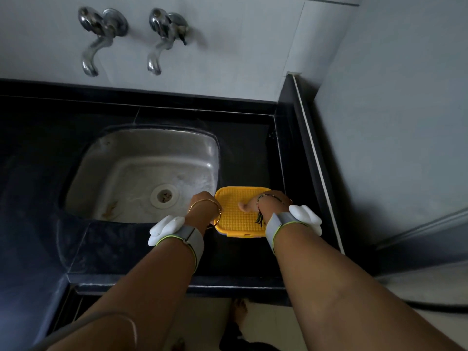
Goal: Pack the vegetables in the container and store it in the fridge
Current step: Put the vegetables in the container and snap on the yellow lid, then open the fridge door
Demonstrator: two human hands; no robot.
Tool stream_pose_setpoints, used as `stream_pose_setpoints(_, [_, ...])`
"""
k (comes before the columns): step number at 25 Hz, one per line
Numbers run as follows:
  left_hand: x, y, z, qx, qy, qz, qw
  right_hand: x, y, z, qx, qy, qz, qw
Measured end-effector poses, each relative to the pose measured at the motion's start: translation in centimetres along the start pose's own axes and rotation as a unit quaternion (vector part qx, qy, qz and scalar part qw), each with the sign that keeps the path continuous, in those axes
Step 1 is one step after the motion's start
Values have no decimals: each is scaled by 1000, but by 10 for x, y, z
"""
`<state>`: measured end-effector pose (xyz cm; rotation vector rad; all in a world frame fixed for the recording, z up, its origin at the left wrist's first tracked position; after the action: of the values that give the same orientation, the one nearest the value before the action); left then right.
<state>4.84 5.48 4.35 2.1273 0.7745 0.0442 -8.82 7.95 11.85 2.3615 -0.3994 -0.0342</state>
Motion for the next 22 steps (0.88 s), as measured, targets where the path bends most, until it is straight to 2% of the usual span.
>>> stream_pose_setpoints(3, [1,-4,0,-21,12,13,1000,-6,-9,13,9,-2,4,1000])
stream_pose_setpoints(7, [-5,-1,-8,-18,29,53,998,-17,-18,22,4,-14,84,996])
stream_pose_setpoints(9, [-6,0,-19,-32,33,60,997,-21,-29,19,-48,2,93,995])
stream_pose_setpoints(13, [-4,-7,-66,-134,31,50,989,-28,-47,-9,-217,-27,91,971])
stream_pose_setpoints(16, [2,-15,-110,-175,-53,10,983,-43,-55,-46,-296,36,60,953])
stream_pose_setpoints(19, [3,-29,-158,-189,-150,-53,969,-67,-65,-103,-430,85,62,897])
stream_pose_setpoints(20, [1,-35,-179,-188,-191,-83,960,-78,-72,-127,-491,107,57,863])
stream_pose_setpoints(22, [-13,-44,-220,-178,-279,-152,931,-99,-80,-164,-620,143,39,771])
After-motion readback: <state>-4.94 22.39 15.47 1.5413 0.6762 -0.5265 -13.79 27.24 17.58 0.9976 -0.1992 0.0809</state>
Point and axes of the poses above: each hand's wrist, its own z-axis towards the middle knuckle, its own y-axis out of the back of the hand, x = y × z, the point moved 1 cm from there along z, towards the middle knuckle, and after that the axes turned 9 degrees about y, right-handed, at the moved point
